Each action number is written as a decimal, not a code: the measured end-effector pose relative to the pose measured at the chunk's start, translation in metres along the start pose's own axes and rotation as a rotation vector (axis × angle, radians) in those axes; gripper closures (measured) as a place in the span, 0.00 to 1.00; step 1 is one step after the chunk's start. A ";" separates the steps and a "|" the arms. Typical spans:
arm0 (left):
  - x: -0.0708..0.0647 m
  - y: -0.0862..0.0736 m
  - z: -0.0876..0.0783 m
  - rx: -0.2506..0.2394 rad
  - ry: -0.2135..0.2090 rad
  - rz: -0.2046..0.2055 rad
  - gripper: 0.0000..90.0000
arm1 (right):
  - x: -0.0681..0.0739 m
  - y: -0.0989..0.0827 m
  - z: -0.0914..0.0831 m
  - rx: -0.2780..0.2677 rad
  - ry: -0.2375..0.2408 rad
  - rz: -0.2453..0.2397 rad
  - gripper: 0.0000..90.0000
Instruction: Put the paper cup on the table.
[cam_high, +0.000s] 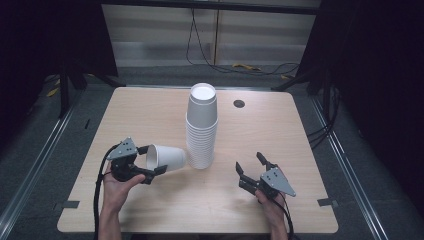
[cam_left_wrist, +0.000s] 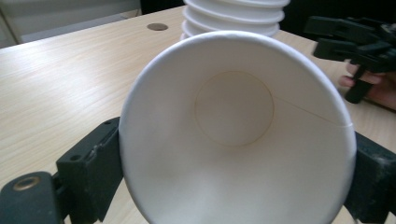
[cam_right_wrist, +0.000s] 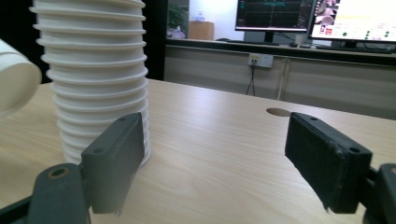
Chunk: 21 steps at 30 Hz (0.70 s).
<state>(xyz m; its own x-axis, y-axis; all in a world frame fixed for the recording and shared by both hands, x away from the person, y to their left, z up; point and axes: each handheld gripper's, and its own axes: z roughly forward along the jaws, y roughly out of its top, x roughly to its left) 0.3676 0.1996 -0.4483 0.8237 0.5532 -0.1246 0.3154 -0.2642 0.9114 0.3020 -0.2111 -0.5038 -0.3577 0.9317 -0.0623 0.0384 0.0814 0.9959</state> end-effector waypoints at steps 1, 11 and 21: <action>0.001 0.000 -0.001 0.003 0.005 -0.003 0.11 | 0.001 0.000 -0.001 -0.003 0.000 -0.001 0.21; 0.015 0.017 -0.002 0.067 0.075 -0.028 0.11 | 0.002 -0.002 -0.006 -0.058 -0.020 -0.006 0.19; 0.035 0.032 0.002 0.197 0.142 -0.069 0.11 | 0.000 -0.002 -0.005 -0.041 -0.005 0.016 0.18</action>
<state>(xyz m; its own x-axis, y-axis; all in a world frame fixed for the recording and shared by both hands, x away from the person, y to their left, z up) 0.4068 0.2091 -0.4244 0.7271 0.6768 -0.1148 0.4656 -0.3634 0.8069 0.2976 -0.2133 -0.5051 -0.3527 0.9346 -0.0466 0.0060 0.0520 0.9986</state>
